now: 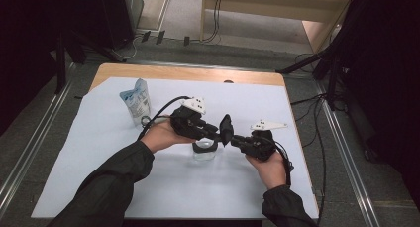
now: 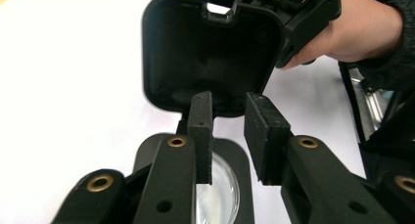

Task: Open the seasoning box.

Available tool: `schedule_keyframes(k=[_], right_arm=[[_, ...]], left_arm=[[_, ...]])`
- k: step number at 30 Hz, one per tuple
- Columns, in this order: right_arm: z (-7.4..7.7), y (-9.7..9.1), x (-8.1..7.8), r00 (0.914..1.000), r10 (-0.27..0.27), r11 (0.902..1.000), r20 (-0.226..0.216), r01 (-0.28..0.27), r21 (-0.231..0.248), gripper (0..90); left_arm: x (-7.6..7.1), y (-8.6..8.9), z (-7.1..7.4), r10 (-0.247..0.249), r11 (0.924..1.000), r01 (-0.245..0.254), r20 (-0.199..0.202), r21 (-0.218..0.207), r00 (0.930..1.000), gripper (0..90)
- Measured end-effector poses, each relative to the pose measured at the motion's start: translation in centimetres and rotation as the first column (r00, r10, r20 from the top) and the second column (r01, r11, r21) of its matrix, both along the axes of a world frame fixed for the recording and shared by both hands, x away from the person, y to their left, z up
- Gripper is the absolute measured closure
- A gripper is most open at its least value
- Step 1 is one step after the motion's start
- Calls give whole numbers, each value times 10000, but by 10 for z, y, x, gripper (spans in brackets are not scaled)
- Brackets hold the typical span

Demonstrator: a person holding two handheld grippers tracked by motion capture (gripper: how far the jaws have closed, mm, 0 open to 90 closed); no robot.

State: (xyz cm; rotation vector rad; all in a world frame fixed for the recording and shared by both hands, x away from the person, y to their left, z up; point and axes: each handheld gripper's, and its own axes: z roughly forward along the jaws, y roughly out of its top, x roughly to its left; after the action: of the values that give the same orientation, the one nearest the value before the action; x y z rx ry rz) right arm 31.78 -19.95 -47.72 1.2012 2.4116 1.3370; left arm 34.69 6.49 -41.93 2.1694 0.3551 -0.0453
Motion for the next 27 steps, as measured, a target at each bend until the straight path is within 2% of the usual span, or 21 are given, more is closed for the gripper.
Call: schedule_keyframes(k=[1,2,3,4,7,8,9,10,13,15,16,19,20,21,22,23,24,25,27], right_arm=[[0,0,0,10000,0,10000,0,0,0,771],[0,-3,0,10000,-66,9999,4,66,106,696],[0,-3,0,10000,-66,9999,4,66,106,696],[1,-5,0,10000,-52,9999,82,51,155,656],[2,-6,-1,9998,-38,9998,190,35,184,629],[3,-7,-2,9991,23,9999,419,-27,97,601],[3,-7,-2,9991,23,9999,419,-27,97,601],[3,-9,-3,9991,43,9999,428,-48,96,583],[3,-10,-3,9991,176,9997,378,-182,171,556],[3,-10,-4,9991,181,9996,372,-189,193,554],[3,-10,-5,9988,292,9995,381,-297,117,545],[2,-9,-7,9987,382,9992,330,-385,79,542],[1,-8,-8,9980,486,9988,415,-483,-91,535],[0,-9,-8,9977,530,9986,420,-525,-111,534],[-1,-9,-7,9980,533,9985,340,-529,-112,533],[-1,-9,-7,9980,533,9985,340,-529,-112,533],[-1,-10,-7,9981,534,9985,313,-529,-152,534],[-1,-11,-7,9982,523,9985,303,-517,-198,527],[0,-14,-6,9983,496,9987,321,-491,-152,517]], left_arm=[[0,0,0,0,10000,0,0,0,10000,736],[-2,7,0,23,9999,-23,-3,-104,10000,736],[-2,7,0,23,9999,-23,-3,-104,10000,737],[-4,12,0,97,9999,-96,-86,51,9999,735],[-6,20,-2,322,9995,-322,-55,28,9995,731],[-8,27,-4,560,9984,-560,-92,-23,9984,712],[-8,27,-4,560,9984,-560,-92,-23,9984,674],[-8,35,-6,836,9965,-838,-486,-29,9953,659],[-9,44,-8,924,9956,-933,-560,-132,9941,624],[-9,52,-11,1150,9929,-1170,-792,-214,9902,597],[-12,59,-14,1467,9888,-1481,-670,-172,9869,557],[-16,68,-16,1603,9863,-1625,-714,-271,9845,520],[-18,71,-18,1724,9842,-1748,-707,-289,9825,511],[-19,74,-19,1826,9825,-1846,-677,-233,9808,491],[-20,80,-20,2075,9782,-2077,-662,50,9760,477],[-20,80,-20,2075,9782,-2077,-662,50,9760,467],[-22,84,-21,2334,9724,-2332,-662,105,9701,467],[-23,88,-22,2445,9696,-2444,-640,96,9675,441],[-25,94,-24,2507,9680,-2508,-599,60,9662,434]])
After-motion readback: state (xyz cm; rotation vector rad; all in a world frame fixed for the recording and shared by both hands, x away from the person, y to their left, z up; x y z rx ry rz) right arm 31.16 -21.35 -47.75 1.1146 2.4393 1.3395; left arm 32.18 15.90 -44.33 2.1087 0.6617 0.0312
